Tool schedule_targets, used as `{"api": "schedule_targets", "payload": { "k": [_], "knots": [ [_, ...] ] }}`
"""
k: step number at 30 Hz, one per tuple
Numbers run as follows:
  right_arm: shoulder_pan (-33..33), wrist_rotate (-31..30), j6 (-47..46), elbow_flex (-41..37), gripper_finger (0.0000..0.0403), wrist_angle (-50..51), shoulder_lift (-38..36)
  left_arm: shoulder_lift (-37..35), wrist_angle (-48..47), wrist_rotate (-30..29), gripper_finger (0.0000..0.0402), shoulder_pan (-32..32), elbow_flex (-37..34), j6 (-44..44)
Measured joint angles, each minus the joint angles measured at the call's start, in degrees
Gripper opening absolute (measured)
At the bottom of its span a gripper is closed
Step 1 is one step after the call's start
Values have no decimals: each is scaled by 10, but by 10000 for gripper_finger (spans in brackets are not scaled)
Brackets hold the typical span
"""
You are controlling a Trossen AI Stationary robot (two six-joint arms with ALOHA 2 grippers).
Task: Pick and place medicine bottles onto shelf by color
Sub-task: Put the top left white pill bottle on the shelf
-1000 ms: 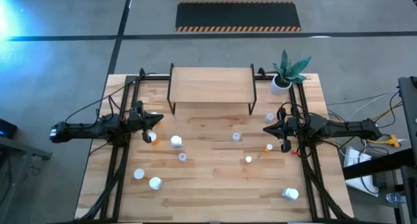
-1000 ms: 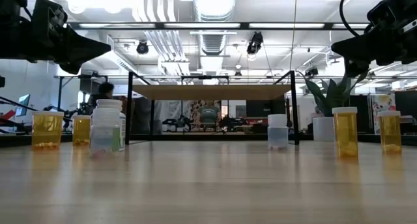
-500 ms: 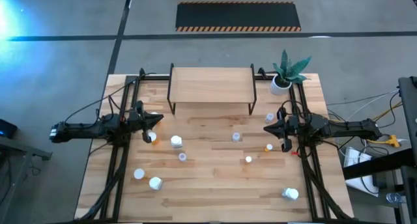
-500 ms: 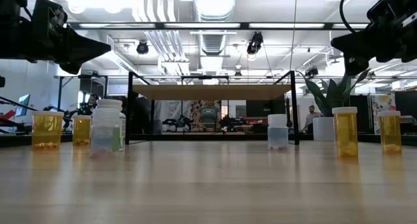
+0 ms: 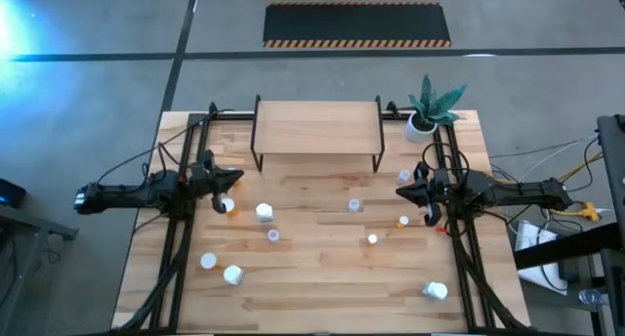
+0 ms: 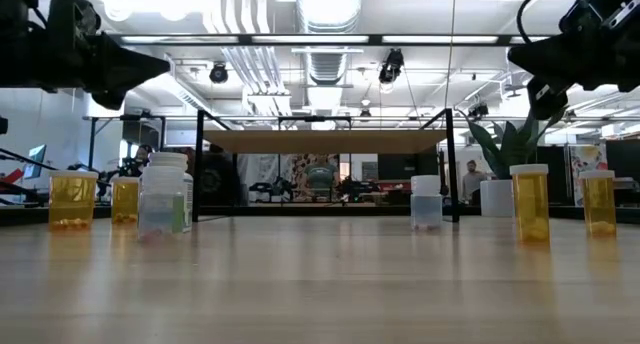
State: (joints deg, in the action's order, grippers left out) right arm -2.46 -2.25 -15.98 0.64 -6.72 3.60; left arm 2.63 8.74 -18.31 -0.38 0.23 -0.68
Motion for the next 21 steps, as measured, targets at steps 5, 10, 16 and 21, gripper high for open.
{"api": "schedule_targets", "payload": {
  "k": [5,10,16,21],
  "knots": [
    [0,-50,15,0,9,0,1,4,17,16,0,0,1,-12],
    [0,-109,86,0,9,-41,3,44,9,-18,0,0,31,8],
    [0,-125,130,0,9,-43,7,165,-10,-15,21,-1,103,41],
    [1,-131,152,0,9,-47,7,305,-93,36,95,-4,207,40]
  ]
}}
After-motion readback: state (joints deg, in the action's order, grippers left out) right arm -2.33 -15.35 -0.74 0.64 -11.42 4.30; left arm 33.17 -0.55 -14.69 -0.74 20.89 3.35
